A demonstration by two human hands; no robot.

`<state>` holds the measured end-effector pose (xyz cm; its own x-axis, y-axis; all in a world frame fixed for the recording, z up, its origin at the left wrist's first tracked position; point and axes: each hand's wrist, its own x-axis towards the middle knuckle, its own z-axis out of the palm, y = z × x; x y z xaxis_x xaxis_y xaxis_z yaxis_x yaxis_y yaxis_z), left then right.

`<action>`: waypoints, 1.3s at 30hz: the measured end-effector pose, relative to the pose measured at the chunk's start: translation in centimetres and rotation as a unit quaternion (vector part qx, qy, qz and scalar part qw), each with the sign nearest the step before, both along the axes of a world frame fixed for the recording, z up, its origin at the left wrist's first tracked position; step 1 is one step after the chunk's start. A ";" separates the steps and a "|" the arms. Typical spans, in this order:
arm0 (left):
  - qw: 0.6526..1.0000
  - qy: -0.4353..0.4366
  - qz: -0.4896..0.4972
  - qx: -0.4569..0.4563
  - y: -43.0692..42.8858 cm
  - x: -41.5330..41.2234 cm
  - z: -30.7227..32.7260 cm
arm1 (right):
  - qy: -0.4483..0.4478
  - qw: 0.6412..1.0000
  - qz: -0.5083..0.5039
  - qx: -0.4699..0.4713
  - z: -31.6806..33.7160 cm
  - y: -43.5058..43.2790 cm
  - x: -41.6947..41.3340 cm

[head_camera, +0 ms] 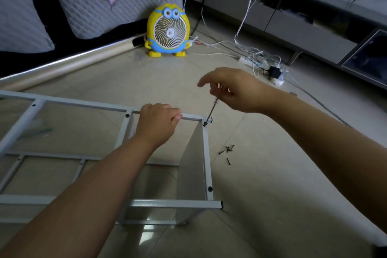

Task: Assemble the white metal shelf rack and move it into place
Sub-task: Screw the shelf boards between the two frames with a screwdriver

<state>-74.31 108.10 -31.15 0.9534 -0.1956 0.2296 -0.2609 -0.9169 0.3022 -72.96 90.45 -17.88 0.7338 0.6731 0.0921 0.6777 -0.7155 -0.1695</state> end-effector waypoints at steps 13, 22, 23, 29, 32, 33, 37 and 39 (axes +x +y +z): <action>0.998 -0.053 -0.006 -0.026 0.2 0.1 -0.7 | 0.099 0.995 -0.001 -0.012 1.3 -1.9 -1.3; 0.998 -0.040 -0.006 -0.037 -0.3 -0.2 -0.7 | -0.090 0.943 -0.198 -0.252 0.9 1.5 -0.8; 0.998 -0.046 -0.003 -0.038 -0.3 -0.1 -0.7 | -0.088 0.951 -0.177 -0.239 0.9 1.4 -0.7; 0.997 -0.049 -0.003 -0.056 -0.1 0.0 -0.4 | 0.097 0.983 -0.055 -0.148 2.6 -0.5 -0.7; 0.998 -0.046 -0.011 -0.040 0.0 0.0 -0.1 | 0.090 0.988 -0.047 -0.118 2.9 -0.7 -0.7; 0.998 -0.054 -0.020 -0.032 0.1 0.0 0.0 | 0.091 0.989 -0.046 -0.109 2.9 -0.7 -0.7; 0.996 -0.078 -0.039 -0.022 0.6 0.2 -0.1 | 0.079 0.986 -0.069 -0.129 2.7 0.5 -1.1; 0.996 -0.082 -0.040 -0.013 0.5 0.1 -0.1 | 0.055 0.979 -0.098 -0.170 2.5 1.1 -0.9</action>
<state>-74.24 108.58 -31.28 0.8842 -0.2612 0.3872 -0.3805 -0.8836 0.2728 -73.90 91.57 -15.41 0.8448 0.4963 -0.2000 0.5127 -0.8578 0.0371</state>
